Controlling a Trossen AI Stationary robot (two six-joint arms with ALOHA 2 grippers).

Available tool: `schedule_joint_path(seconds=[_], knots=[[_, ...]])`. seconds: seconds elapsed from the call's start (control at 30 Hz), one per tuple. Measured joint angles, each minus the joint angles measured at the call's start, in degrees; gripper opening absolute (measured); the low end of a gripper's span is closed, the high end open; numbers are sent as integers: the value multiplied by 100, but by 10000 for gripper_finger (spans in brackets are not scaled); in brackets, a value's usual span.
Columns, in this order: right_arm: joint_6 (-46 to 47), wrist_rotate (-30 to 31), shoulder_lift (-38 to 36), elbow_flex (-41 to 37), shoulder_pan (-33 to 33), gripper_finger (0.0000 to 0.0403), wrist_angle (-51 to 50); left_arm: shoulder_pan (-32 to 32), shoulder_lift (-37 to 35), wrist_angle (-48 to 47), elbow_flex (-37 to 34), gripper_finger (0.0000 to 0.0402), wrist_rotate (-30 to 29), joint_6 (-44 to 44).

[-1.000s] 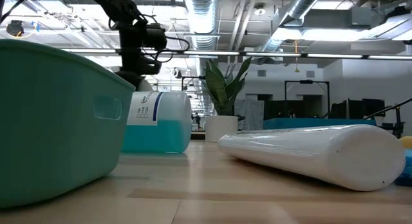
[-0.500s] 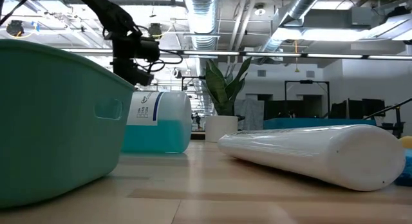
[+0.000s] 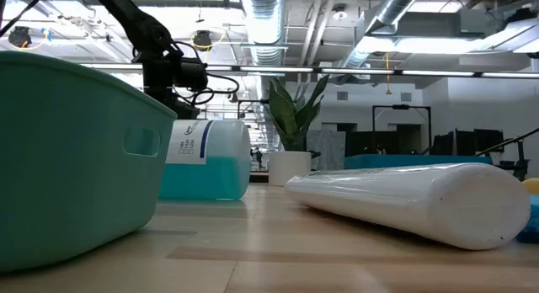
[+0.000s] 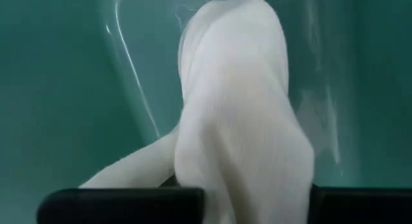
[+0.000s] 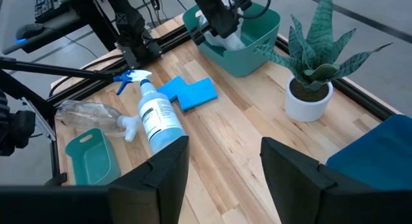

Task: Pick & Place Kitchen Items
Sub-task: Put the white microfiber cloth into the top green bin

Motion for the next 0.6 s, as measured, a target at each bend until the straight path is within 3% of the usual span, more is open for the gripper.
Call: schedule_joint_path(seconds=[0.17, 0.6], knots=[[0, 2, 0, 0, 0, 185, 2, -28, 0, 18, 0, 45, 23, -229], [0, 25, 0, 0, -2, 185, 2, -146, -63, 114, 0, 165, -143, -278]])
